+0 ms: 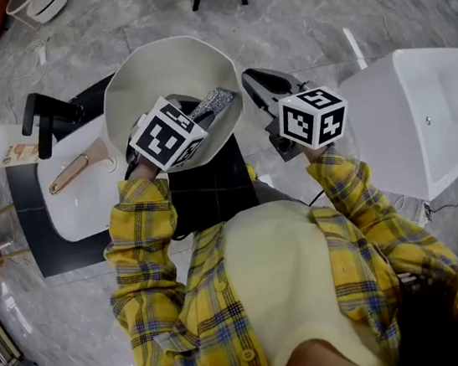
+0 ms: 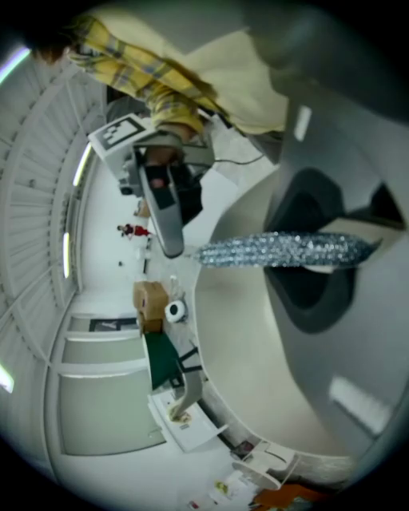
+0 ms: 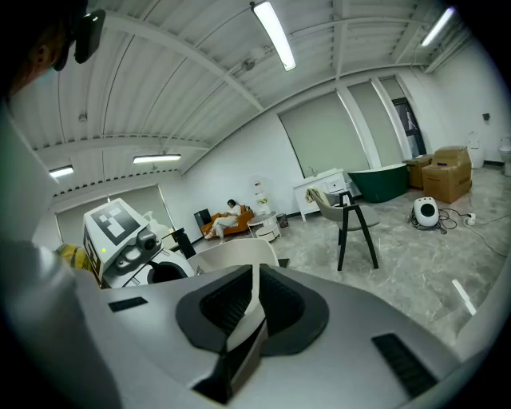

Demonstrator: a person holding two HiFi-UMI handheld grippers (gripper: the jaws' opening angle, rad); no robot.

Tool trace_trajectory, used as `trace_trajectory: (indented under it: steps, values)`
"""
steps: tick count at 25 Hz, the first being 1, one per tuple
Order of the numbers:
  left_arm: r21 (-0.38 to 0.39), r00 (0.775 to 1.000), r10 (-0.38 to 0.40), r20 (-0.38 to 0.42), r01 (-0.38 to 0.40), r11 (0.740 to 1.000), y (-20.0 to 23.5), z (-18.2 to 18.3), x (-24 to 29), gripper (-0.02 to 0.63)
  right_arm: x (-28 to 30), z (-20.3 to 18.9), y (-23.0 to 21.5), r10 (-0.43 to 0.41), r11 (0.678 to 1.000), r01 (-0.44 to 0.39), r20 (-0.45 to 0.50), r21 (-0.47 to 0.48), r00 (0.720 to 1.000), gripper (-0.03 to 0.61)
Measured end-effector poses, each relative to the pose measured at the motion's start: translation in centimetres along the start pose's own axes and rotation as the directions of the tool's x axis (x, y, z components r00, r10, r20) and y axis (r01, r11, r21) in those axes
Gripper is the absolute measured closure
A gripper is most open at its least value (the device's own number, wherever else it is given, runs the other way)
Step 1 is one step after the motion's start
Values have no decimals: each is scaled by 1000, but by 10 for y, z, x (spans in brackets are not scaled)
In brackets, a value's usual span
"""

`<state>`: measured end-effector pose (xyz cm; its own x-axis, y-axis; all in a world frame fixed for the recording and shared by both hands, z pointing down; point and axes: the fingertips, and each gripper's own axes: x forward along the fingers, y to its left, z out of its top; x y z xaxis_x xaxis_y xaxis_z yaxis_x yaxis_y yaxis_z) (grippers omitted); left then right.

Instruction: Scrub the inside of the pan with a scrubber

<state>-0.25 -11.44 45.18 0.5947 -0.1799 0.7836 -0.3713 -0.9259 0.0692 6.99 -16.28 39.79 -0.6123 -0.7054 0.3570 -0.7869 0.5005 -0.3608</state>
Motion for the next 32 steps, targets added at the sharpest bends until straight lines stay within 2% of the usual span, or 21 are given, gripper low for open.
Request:
trace_trajectory:
  steps: [5, 16, 23, 32]
  values:
    - [82, 996, -33, -78, 39, 996, -11, -10, -5, 528, 4, -2, 5, 14, 1000, -15, -15, -27, 1000, 560]
    - [196, 978, -75, -196, 114, 974, -36, -28, -19, 528, 14, 3, 12, 8, 992, -14, -48, -125, 999, 560]
    - [238, 960, -38, -279, 108, 965, -41, -54, -27, 528, 28, 5, 15, 11, 988, -21, -69, -150, 998, 560]
    - [266, 943, 6, -333, 88, 960, -39, -72, -41, 528, 42, -1, 25, 45, 980, -65, -109, -187, 993, 560]
